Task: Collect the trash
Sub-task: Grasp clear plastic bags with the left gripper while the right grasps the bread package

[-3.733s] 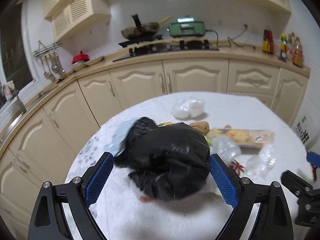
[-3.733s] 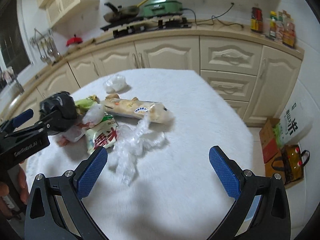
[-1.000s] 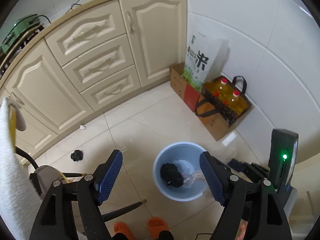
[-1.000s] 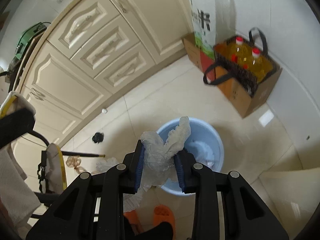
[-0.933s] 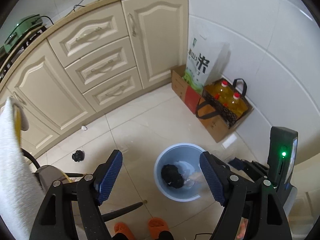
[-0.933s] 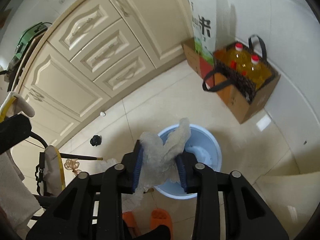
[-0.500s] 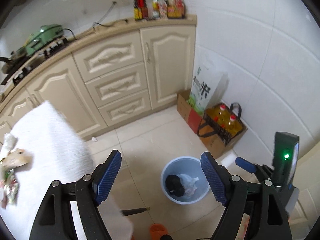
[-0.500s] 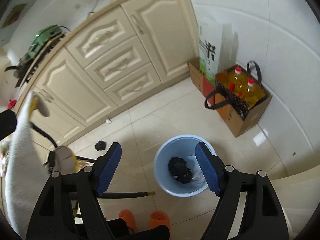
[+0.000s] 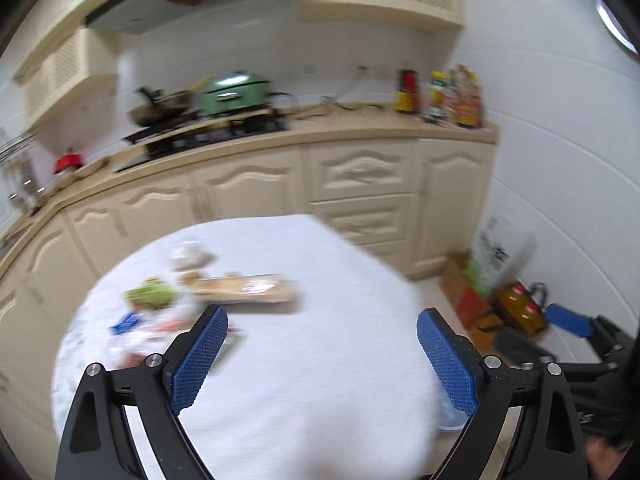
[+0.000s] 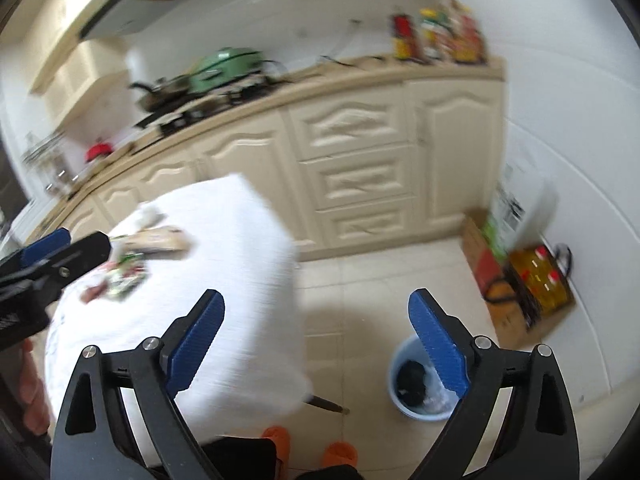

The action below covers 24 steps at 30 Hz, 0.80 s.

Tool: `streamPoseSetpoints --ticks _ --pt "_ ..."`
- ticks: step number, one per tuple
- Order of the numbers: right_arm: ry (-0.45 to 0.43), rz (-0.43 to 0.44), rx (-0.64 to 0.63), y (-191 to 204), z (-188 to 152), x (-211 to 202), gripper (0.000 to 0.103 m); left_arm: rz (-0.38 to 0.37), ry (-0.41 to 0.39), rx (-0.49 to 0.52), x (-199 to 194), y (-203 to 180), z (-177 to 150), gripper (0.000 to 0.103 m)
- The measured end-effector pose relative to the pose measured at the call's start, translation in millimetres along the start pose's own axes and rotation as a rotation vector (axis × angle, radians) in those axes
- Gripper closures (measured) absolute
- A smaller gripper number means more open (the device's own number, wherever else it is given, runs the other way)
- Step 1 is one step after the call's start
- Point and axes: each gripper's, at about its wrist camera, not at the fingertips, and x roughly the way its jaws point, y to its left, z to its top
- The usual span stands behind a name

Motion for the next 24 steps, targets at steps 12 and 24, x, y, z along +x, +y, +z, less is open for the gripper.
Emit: streamPoseSetpoints --ticks 12,24 --pt "0.096 0.068 -0.204 119.8 15.0 73.2 0.006 0.175 0.119 -0.109 32.3 138.6 -49.3 0.009" --pt "0.191 0.035 -0.417 168.8 32.1 171.1 0.006 0.090 0.245 -0.060 150.6 174.9 -25.4 0.008"
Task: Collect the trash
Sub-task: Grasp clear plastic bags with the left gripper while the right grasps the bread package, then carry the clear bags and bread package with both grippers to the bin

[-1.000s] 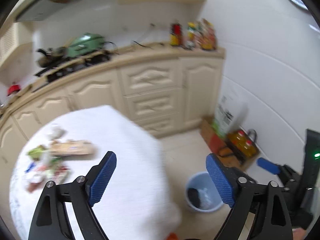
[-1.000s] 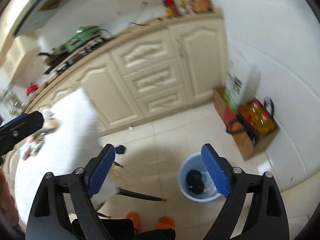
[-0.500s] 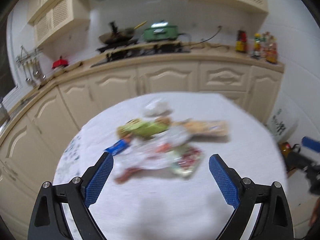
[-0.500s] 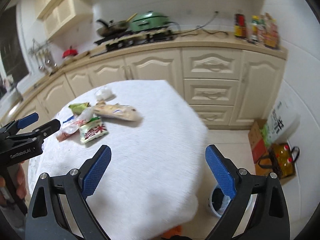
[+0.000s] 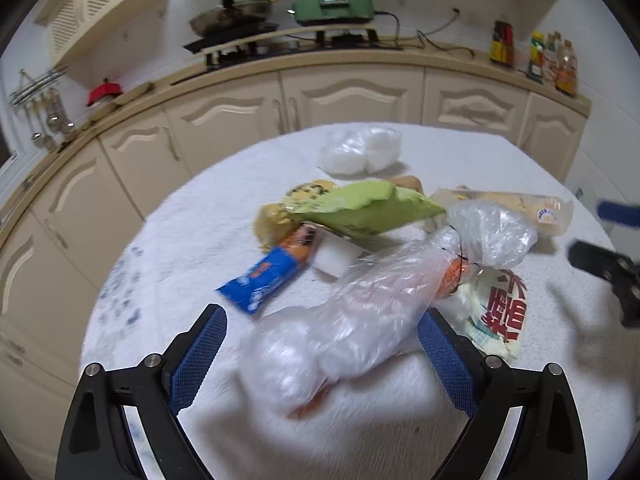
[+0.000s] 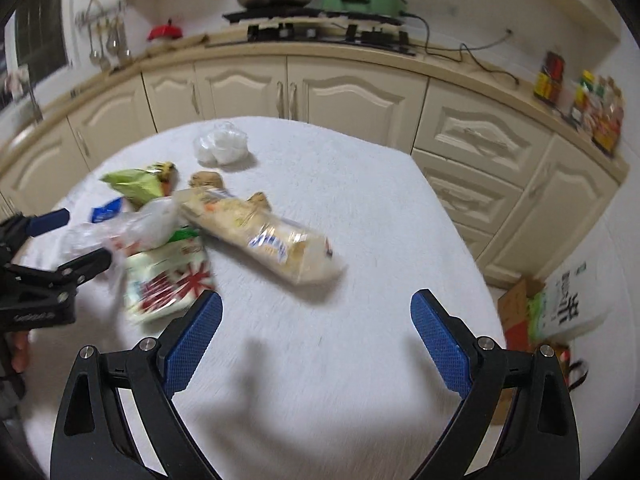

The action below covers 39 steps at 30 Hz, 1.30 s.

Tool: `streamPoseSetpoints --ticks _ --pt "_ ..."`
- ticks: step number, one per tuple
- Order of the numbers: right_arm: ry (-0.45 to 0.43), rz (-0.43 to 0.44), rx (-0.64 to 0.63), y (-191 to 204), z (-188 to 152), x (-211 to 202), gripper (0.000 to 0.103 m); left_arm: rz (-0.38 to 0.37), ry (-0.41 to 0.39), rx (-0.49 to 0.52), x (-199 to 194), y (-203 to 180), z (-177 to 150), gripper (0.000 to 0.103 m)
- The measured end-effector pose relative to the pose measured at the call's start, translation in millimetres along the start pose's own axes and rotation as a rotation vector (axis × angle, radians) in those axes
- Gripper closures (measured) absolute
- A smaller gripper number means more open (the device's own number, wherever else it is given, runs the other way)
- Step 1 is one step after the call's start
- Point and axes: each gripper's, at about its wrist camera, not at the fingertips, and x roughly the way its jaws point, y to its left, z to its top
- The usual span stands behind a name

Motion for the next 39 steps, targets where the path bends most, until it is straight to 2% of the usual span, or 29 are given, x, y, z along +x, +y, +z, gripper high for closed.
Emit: streamPoseSetpoints --ticks 1,3,6,7,8,10,13,15,16,18,19,20,23,29,39 --pt "0.004 0.003 -0.021 1.1 5.4 8.0 0.006 -0.012 0.015 0.010 11.8 4.2 3.9 0.007" --pt "0.013 0.014 -0.054 3.7 12.8 21.1 0.006 -0.025 0.030 0.017 30.4 8.6 10.4 0.015" --pt "0.018 0.047 -0.104 8.6 23.1 37.2 0.006 -0.041 0.029 0.018 37.7 10.1 17.3 0.039" --pt "0.024 0.051 -0.124 11.5 26.8 42.2 0.006 -0.054 0.031 0.020 38.6 10.4 20.0 0.050" --pt "0.025 0.059 -0.142 13.3 30.2 46.3 0.006 -0.069 0.036 0.022 40.1 10.2 21.9 0.056" --pt "0.033 0.094 -0.182 16.9 37.4 56.0 0.006 -0.061 0.036 0.032 30.0 9.8 17.7 0.059" --pt "0.048 0.127 -0.228 18.6 45.6 68.9 0.007 -0.059 0.034 0.033 15.8 9.1 11.8 0.063" --pt "0.073 0.185 -0.231 16.7 48.2 76.4 0.010 -0.070 0.035 0.015 8.2 9.4 8.9 0.064" --pt "0.090 0.213 -0.227 16.3 47.8 79.3 0.016 -0.076 0.042 0.006 5.0 9.3 7.2 0.064" --pt "0.105 0.251 -0.229 18.9 43.5 78.6 0.037 -0.072 0.042 -0.004 -0.6 8.4 4.4 0.064" --pt "0.090 0.248 -0.227 22.1 39.0 72.4 0.054 -0.072 0.041 -0.009 -3.5 8.3 3.7 0.065" --pt "0.086 0.228 -0.220 23.6 35.4 67.7 0.063 -0.074 0.039 -0.016 -7.5 8.5 1.6 0.065" --pt "0.075 0.225 -0.168 21.9 19.7 50.0 0.073 -0.109 0.030 -0.079 -19.6 15.5 0.1 0.065" --pt "0.025 0.307 0.040 -9.3 -14.5 2.6 0.075 -0.146 0.006 -0.149 -48.0 20.1 -13.8 0.066" --pt "-0.048 0.372 0.233 -38.6 -71.6 -59.7 0.075 -0.249 -0.034 -0.152 -101.2 -24.3 -50.5 0.067"
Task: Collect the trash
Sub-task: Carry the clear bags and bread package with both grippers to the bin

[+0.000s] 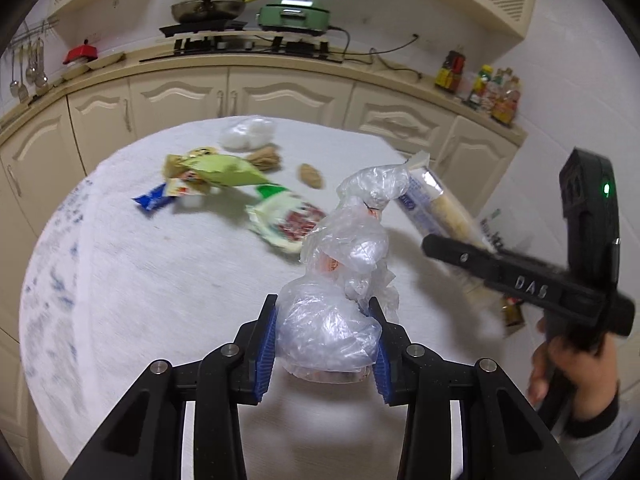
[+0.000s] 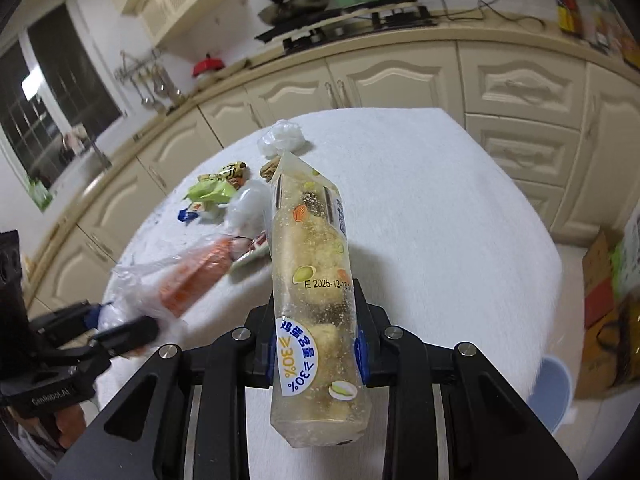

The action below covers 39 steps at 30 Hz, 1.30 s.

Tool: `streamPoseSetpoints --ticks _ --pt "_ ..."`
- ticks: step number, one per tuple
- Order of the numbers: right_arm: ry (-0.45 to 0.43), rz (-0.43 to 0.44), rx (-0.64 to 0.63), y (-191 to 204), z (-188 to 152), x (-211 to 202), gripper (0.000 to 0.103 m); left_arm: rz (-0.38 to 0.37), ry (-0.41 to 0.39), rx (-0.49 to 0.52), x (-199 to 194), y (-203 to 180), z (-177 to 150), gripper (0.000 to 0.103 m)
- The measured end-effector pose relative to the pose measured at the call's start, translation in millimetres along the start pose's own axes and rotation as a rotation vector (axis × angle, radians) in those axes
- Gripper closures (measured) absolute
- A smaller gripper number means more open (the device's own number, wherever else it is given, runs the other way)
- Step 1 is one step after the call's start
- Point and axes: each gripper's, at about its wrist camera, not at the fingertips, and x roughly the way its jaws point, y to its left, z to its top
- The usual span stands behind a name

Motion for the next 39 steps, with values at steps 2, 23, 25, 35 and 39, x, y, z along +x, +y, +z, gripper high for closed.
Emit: streamPoseSetpoints --ticks 2,23,25,35,39 --pt "-0.029 0.001 0.034 -7.4 -10.5 -14.9 0.075 -0.001 -0.006 0.016 -5.5 -10.1 -4.6 0.067" --pt "-0.248 -0.260 0.445 -216.3 -117.5 -164.0 0.075 -0.195 0.124 0.422 109.1 -289.5 10.3 0.067" --pt "-0.244 -0.305 0.494 -242.6 -132.3 -164.9 0.075 -0.204 0.159 0.456 133.8 -315.7 8.4 0.066" --pt "-0.172 -0.335 0.699 -334.6 -188.2 -126.3 0.075 -0.178 0.322 0.532 256.7 -395.2 -2.9 0.066" --pt "-0.145 -0.335 0.750 -356.5 -205.5 -109.0 0.075 -0.182 0.368 0.539 302.3 -418.1 -2.0 0.065"
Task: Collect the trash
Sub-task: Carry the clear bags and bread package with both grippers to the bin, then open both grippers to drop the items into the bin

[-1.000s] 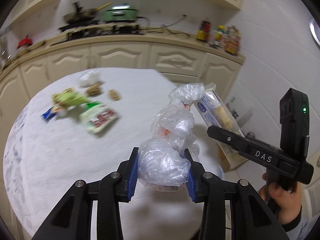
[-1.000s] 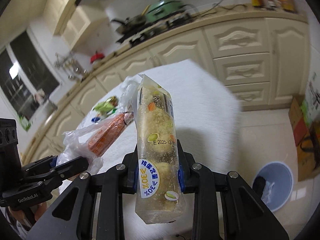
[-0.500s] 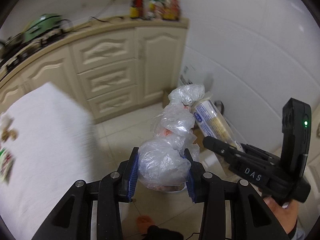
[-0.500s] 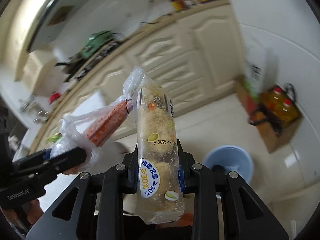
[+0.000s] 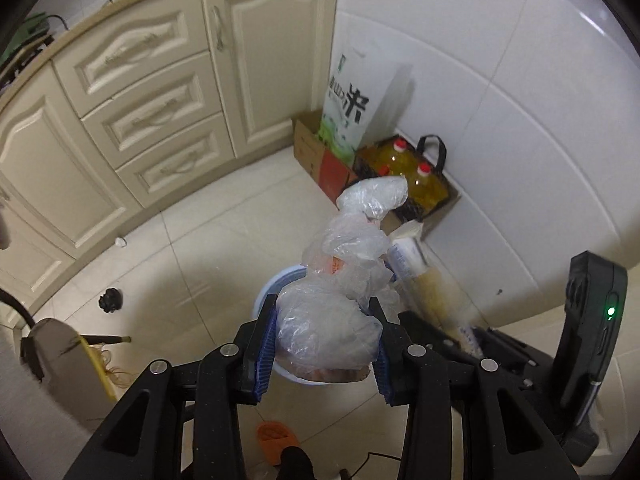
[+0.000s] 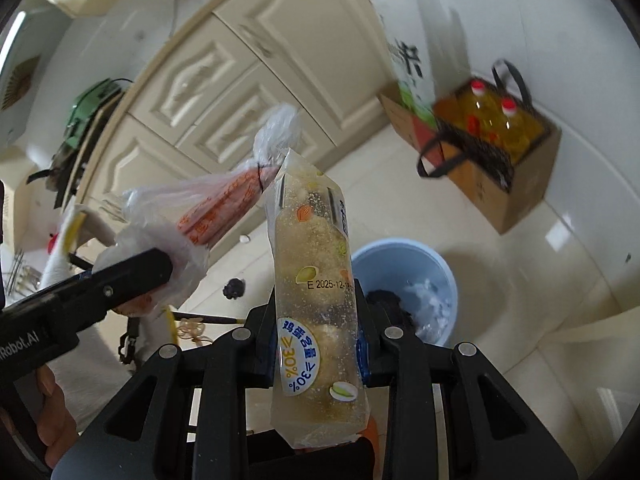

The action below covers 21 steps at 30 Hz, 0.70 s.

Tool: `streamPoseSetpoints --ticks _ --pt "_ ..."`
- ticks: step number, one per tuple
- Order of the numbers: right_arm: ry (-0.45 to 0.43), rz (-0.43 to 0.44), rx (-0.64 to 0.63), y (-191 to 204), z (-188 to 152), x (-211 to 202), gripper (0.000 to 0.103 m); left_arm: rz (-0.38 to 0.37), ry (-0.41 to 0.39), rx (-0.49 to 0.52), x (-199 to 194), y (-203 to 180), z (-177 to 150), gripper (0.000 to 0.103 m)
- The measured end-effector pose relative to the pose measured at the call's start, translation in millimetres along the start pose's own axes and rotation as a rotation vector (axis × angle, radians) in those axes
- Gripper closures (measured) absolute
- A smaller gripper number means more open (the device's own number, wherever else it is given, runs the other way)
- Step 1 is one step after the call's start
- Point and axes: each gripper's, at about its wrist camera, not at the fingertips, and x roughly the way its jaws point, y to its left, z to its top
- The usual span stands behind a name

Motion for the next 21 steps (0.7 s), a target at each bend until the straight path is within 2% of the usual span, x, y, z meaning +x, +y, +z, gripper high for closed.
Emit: streamPoseSetpoints --ticks 4,9,17,21 --pt "0.025 -0.006 0.034 -13.1 -6.5 14.4 0.074 0.026 -0.006 0.025 40.6 -1.3 30.7 0.062" --pt "0.047 -0.013 0.064 -24.4 -10.0 30.7 0.074 0.064 -0.030 0.033 47.1 0.0 26.8 0.051" --pt "0.053 -0.017 0.061 -19.9 -2.0 40.6 0.074 0.122 -0.057 -0.005 14.7 1.0 -1.6 0.041" --pt "0.034 -0.030 0.046 -7.7 9.5 37.1 0.068 0.151 -0.064 -0.034 -0.8 -1.3 -6.3 0.039"
